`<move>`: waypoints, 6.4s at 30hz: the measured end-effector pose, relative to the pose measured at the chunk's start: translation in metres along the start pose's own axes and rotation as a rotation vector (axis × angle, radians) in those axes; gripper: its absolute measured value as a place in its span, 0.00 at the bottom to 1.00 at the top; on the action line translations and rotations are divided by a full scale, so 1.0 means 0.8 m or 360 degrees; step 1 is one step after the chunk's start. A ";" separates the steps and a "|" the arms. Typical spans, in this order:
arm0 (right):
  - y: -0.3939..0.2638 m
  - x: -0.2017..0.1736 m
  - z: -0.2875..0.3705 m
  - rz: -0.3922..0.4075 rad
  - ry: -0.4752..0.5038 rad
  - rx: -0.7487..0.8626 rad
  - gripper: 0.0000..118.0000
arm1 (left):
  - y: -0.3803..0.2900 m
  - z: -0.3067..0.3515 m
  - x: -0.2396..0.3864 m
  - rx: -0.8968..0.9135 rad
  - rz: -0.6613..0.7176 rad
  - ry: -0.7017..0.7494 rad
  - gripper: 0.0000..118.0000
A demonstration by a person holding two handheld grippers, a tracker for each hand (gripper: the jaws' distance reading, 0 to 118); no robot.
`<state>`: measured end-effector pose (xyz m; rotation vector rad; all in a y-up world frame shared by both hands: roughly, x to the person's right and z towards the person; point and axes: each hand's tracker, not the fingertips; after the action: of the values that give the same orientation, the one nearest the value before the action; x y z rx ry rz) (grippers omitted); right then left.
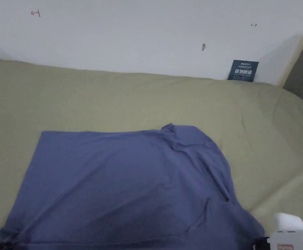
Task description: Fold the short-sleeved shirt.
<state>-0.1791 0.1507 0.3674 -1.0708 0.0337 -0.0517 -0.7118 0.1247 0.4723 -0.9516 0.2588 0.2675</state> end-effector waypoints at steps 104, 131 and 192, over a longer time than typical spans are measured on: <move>0.107 -0.025 -0.119 0.0009 0.0190 0.0356 0.11 | 0.082 -0.099 -0.017 0.0103 -0.0044 -0.0179 0.08; 0.013 0.023 0.015 -0.0053 0.0164 0.0091 0.11 | 0.026 0.034 -0.033 -0.0119 -0.0155 -0.0316 0.08; 0.068 -0.092 0.058 0.0185 0.0030 0.0467 0.02 | 0.303 -0.245 0.049 -0.0491 -0.0152 -0.0082 0.72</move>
<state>-0.2489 0.2214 0.3420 -0.7734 0.1025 0.0377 -0.7760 0.1012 0.1659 -1.2570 0.1256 0.2478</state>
